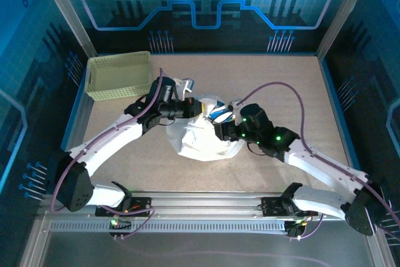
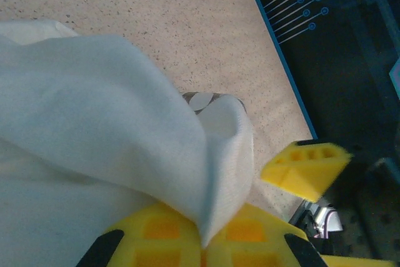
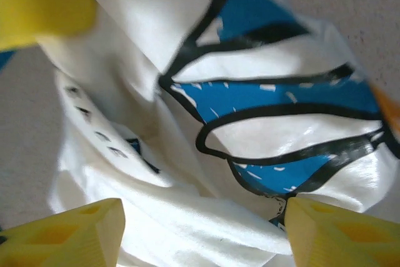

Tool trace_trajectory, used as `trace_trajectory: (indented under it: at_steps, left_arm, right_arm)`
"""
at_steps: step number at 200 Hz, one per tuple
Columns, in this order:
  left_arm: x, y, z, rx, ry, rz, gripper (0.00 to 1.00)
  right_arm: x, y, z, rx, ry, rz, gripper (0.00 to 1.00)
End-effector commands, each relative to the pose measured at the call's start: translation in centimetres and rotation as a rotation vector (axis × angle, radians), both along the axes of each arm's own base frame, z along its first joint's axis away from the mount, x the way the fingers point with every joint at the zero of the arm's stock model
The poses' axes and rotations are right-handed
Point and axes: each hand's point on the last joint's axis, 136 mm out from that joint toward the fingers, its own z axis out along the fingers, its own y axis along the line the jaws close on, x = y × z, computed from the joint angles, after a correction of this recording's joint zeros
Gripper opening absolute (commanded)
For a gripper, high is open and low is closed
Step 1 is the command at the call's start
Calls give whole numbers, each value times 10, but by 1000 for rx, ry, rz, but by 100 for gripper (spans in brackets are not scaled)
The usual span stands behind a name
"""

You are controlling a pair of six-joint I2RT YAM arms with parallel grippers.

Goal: Fold the inside-out t-shirt

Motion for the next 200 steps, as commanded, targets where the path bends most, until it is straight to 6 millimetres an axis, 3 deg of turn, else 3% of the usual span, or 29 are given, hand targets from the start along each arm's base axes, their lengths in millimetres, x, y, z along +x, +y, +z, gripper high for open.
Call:
trace_trajectory:
  at_steps: [1, 41, 84, 106, 136, 142, 146, 161, 200]
  left_arm:
    - [-1, -8, 19, -76, -34, -37, 0]
    - [-12, -13, 20, -107, -26, -101, 0]
    - [-22, -16, 18, -124, -31, -154, 0]
    - [-26, -18, 17, -130, -31, -180, 0]
    - [-30, -25, 17, -150, -16, -221, 0]
    - [-30, -26, 17, -155, -17, -226, 0]
    - [-30, -27, 17, -156, -16, -228, 0]
    - [-30, -28, 18, -161, -18, -230, 0]
    - [-30, -27, 16, -158, -17, -226, 0]
  right_arm:
    - [17, -11, -19, -81, 15, -122, 74]
    - [45, -12, -21, -12, 39, -193, 83]
    - [61, -3, -18, 96, 50, -160, 84]
    - [67, -4, -28, 99, 77, -162, 82]
    - [66, 18, -22, 125, 62, -59, 75]
    - [64, 22, -27, 111, 74, -35, 72]
    - [68, 27, -18, 113, 57, -26, 71]
    - [70, 31, -19, 82, 44, -23, 62]
    - [90, 4, -27, -8, 10, -187, 13]
